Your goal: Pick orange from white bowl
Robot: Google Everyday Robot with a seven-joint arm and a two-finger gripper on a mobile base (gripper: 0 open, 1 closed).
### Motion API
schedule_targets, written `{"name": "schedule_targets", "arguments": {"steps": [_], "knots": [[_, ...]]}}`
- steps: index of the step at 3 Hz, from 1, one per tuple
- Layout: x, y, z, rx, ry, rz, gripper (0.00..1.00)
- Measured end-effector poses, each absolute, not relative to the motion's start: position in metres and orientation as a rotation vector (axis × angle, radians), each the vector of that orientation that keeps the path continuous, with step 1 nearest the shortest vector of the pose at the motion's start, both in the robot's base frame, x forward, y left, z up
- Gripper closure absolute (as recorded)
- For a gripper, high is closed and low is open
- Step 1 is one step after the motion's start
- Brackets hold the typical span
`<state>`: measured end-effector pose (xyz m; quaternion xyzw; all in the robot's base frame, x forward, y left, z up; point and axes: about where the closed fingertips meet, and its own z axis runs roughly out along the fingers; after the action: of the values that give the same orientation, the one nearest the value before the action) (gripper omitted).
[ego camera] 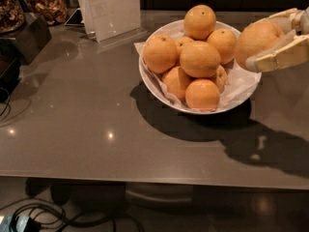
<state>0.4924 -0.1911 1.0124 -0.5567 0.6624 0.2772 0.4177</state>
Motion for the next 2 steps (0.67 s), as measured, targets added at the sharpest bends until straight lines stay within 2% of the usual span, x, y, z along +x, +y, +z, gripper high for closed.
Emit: {"name": "schedule_targets", "arguments": {"steps": [2], "knots": [[0.484, -0.174, 1.03, -1.381, 1.44, 0.907, 1.0]]}}
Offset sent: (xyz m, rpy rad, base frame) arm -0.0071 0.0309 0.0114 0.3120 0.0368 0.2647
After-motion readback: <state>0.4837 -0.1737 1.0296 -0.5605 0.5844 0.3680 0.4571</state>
